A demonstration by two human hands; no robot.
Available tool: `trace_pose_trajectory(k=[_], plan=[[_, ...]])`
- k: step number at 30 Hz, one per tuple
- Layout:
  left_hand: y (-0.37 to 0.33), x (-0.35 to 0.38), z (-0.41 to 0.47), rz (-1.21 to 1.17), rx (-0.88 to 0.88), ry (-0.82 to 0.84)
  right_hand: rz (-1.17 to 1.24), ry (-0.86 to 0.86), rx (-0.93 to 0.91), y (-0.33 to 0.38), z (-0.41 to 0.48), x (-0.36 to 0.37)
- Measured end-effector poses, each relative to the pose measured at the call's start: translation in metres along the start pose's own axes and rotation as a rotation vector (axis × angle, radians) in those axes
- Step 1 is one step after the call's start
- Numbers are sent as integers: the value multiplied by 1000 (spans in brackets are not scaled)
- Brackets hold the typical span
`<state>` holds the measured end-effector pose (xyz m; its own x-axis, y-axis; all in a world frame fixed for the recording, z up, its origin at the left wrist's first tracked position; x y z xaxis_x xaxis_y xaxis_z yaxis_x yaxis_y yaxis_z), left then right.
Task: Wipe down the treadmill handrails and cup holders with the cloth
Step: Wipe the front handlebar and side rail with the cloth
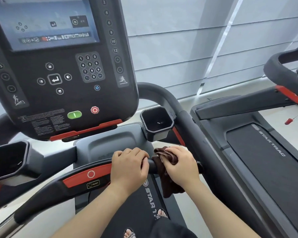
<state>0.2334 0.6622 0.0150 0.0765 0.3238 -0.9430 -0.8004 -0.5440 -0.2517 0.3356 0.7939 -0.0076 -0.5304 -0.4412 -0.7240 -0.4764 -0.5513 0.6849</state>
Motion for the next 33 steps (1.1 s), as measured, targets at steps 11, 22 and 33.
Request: trace_pose_trajectory(k=[11,22,33], plan=[[29,-20,0,-61,-160,-26,87,280,-285,45,17,28],[-16,1,86,-159,-140,24,18,-25,-272,-5,98,-73],[-48,61,127,-129,-30,237,-282,15,15,-71,102,-48]])
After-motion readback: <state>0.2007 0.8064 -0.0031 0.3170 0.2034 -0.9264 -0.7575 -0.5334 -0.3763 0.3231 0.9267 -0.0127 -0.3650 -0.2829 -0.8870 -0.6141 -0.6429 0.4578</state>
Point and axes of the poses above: each hand's wrist, its own z-axis towards the middle knuckle, its own x-axis out of the palm, y = z × x, the point moved 10 cm from there along z, towards the middle knuckle, and after that the axes turned 2 degrees about x, right-handed, at the moved point
